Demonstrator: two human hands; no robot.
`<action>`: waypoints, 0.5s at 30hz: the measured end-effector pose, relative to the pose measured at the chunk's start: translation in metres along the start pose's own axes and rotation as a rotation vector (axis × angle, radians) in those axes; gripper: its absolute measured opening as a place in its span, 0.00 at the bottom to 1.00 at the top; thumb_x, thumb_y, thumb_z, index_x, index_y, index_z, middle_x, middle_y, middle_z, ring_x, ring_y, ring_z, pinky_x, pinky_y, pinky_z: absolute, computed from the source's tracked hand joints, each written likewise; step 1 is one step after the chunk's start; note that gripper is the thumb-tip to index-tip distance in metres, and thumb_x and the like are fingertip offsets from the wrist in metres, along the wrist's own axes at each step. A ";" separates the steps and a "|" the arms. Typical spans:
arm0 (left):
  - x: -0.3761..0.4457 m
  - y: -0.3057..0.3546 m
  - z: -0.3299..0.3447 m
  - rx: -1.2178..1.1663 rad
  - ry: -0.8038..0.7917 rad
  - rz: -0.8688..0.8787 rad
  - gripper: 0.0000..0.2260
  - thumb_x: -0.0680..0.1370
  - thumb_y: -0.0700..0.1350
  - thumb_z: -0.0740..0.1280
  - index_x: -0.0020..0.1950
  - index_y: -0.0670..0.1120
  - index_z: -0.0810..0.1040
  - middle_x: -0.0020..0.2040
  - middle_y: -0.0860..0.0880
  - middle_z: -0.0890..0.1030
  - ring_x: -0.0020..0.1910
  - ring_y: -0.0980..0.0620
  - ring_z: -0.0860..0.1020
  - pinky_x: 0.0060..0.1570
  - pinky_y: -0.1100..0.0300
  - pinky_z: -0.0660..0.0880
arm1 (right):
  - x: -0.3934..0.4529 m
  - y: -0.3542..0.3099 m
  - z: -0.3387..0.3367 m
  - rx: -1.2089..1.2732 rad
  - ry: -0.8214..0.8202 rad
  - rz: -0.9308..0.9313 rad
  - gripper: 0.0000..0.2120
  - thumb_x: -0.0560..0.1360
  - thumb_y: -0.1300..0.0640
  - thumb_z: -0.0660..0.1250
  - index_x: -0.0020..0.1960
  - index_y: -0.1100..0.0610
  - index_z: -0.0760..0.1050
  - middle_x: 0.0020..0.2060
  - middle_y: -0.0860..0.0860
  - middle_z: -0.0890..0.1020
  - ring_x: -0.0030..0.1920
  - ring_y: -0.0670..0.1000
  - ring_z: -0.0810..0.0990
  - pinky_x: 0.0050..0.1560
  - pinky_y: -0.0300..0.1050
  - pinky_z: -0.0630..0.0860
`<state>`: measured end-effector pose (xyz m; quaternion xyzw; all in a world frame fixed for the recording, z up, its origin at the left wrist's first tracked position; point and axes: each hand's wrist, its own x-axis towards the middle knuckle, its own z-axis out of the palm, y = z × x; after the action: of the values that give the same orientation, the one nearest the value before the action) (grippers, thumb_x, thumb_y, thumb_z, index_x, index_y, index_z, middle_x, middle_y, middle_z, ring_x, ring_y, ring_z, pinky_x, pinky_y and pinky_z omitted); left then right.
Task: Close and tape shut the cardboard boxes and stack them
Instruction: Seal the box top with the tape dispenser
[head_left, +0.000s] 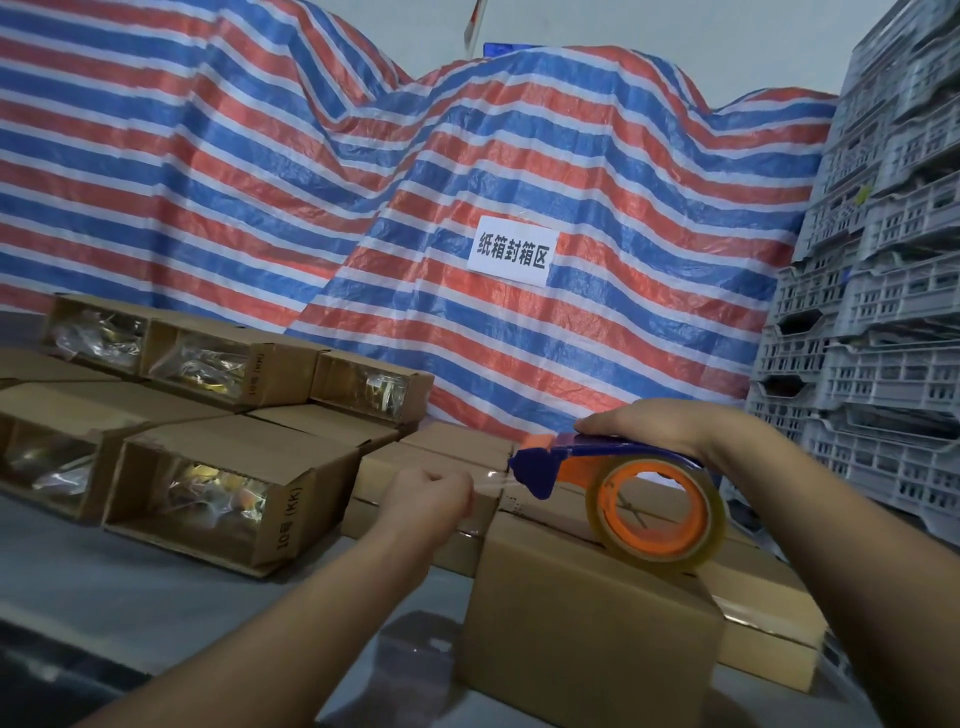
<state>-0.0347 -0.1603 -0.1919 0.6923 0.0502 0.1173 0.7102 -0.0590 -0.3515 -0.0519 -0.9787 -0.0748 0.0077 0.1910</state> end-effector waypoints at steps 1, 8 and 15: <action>0.000 -0.003 0.000 -0.003 -0.007 -0.008 0.01 0.75 0.42 0.68 0.44 0.45 0.77 0.40 0.46 0.78 0.36 0.51 0.74 0.32 0.59 0.70 | 0.002 0.000 0.000 -0.053 -0.006 -0.026 0.15 0.83 0.42 0.57 0.48 0.49 0.76 0.29 0.43 0.82 0.28 0.39 0.80 0.38 0.35 0.73; -0.001 -0.010 -0.002 -0.171 -0.093 -0.082 0.09 0.76 0.50 0.70 0.41 0.46 0.77 0.32 0.50 0.75 0.27 0.54 0.69 0.22 0.65 0.66 | 0.012 0.002 0.000 -0.147 -0.021 -0.071 0.15 0.84 0.42 0.55 0.48 0.47 0.77 0.30 0.42 0.83 0.30 0.38 0.80 0.41 0.37 0.73; -0.001 -0.022 0.002 -0.115 -0.128 -0.084 0.09 0.76 0.49 0.71 0.45 0.43 0.79 0.36 0.48 0.76 0.28 0.55 0.68 0.25 0.65 0.65 | 0.015 -0.001 0.002 -0.416 -0.009 -0.176 0.10 0.84 0.46 0.58 0.45 0.42 0.74 0.35 0.35 0.82 0.36 0.34 0.81 0.39 0.34 0.71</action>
<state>-0.0328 -0.1632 -0.2143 0.6537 0.0270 0.0458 0.7549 -0.0445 -0.3475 -0.0531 -0.9866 -0.1609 -0.0204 -0.0151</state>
